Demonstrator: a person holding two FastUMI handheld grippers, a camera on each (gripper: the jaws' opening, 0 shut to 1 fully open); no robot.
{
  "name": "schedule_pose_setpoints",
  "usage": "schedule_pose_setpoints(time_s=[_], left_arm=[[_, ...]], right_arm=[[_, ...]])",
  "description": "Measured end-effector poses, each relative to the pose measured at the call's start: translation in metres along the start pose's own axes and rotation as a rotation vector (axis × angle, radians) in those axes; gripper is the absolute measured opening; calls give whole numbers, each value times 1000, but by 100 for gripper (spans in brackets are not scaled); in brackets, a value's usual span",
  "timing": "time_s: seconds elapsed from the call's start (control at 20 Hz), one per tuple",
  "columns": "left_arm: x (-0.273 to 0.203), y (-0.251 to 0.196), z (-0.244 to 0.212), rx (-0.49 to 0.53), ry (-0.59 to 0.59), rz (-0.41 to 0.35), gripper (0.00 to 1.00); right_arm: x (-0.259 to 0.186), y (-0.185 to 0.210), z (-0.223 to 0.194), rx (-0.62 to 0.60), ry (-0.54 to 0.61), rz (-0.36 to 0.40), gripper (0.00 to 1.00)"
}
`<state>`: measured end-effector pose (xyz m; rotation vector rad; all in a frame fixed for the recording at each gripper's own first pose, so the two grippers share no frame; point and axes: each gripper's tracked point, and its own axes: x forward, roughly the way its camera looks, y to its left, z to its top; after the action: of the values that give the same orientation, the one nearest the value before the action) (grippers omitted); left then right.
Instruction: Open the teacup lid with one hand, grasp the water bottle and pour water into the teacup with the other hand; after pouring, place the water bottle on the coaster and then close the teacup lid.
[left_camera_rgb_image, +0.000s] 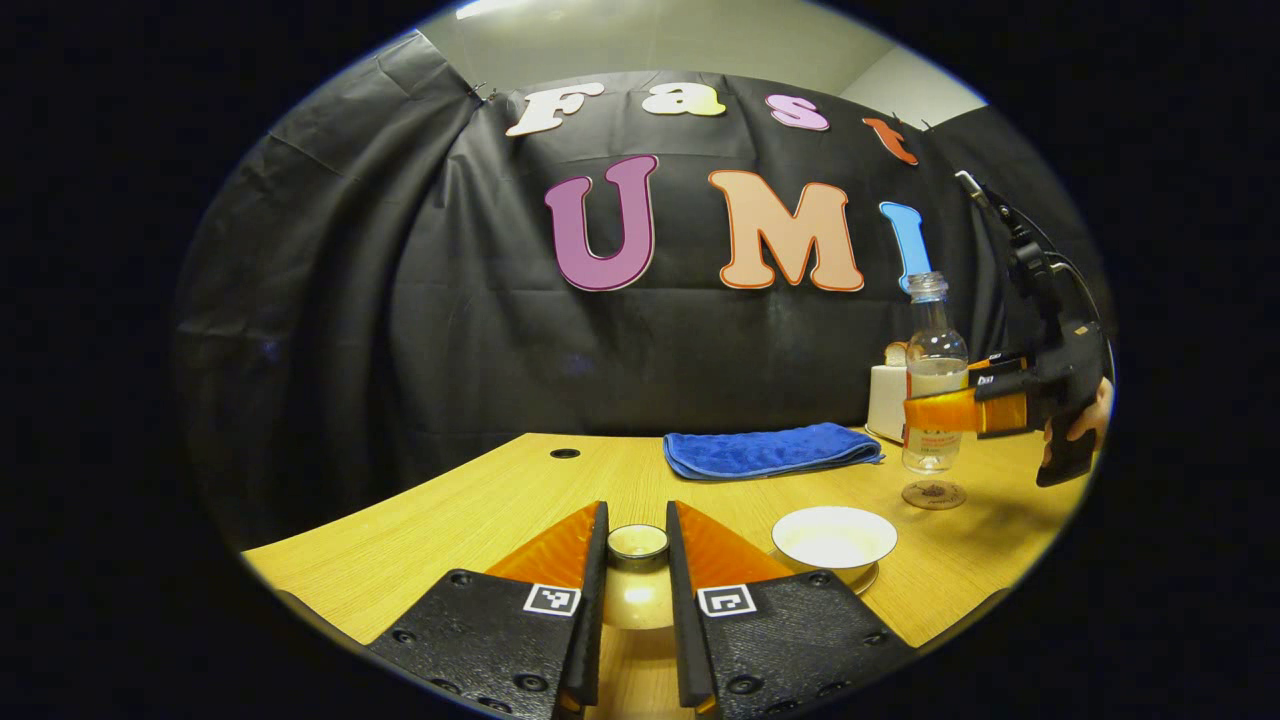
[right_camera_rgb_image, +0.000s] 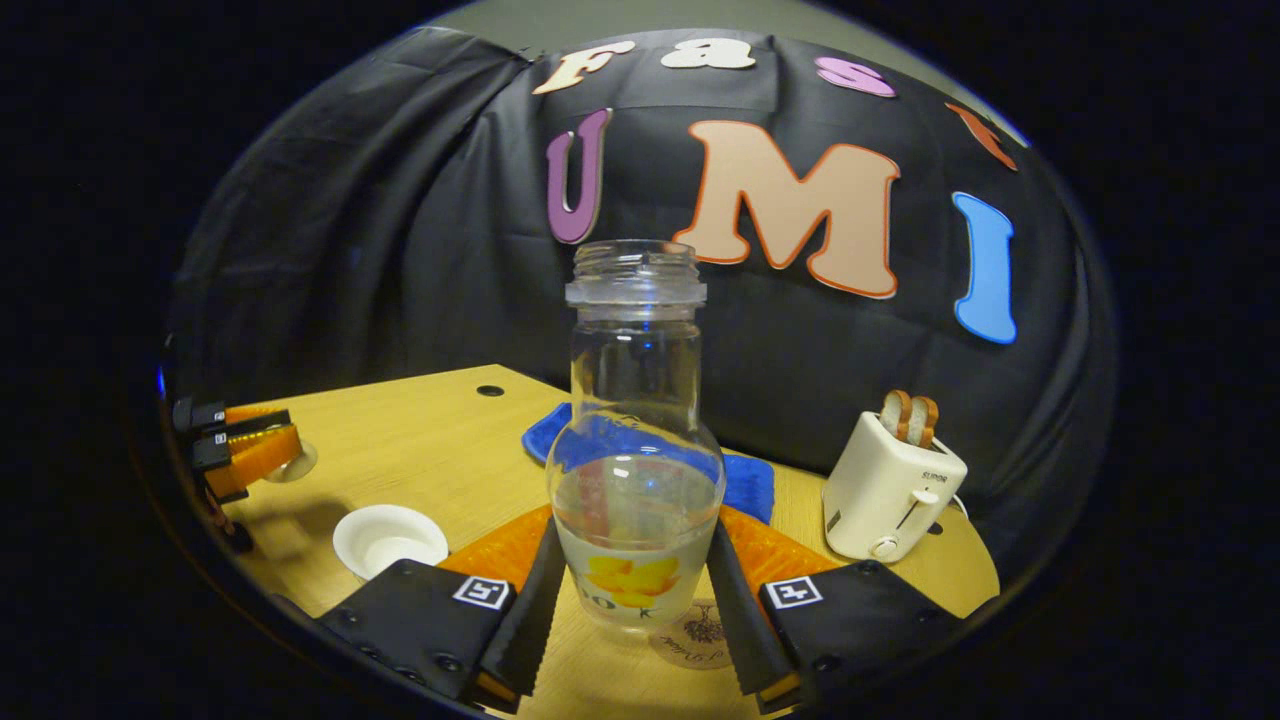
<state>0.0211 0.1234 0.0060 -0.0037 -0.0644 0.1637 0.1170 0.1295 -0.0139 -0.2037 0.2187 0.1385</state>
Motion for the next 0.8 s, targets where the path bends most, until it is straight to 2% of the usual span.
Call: schedule_pose_setpoints(time_s=[0.3, 0.65, 0.8], left_arm=[[0, 0, 0, 0, 0, 0, 28], [0, 0, 0, 0, -1, 1, 28], [0, 0, 1, 0, -1, 0, 28]], right_arm=[[-1, -33, -15, 140, 39, -72, 77], [8, -52, -54, 217, 81, -70, 79], [10, -51, -61, 211, 91, -57, 79]])
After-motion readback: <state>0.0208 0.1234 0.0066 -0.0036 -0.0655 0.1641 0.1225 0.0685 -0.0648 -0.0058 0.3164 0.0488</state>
